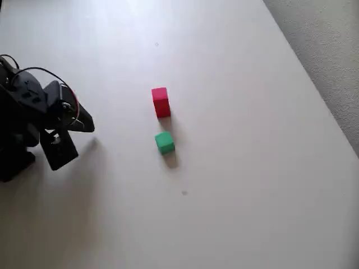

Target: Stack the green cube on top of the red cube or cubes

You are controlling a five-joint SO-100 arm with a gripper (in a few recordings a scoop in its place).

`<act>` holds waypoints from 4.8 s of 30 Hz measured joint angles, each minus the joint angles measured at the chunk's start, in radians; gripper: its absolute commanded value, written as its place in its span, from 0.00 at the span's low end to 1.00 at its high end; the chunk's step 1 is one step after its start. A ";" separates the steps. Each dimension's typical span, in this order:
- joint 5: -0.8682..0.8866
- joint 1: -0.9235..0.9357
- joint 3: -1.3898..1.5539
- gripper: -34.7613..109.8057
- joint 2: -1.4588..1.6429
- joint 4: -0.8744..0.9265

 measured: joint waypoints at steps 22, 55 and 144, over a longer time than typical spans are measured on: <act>0.000 0.000 0.000 0.23 0.000 0.000; 0.000 0.000 0.000 0.23 0.000 0.000; -0.362 0.258 -1.489 0.32 -2.003 -0.078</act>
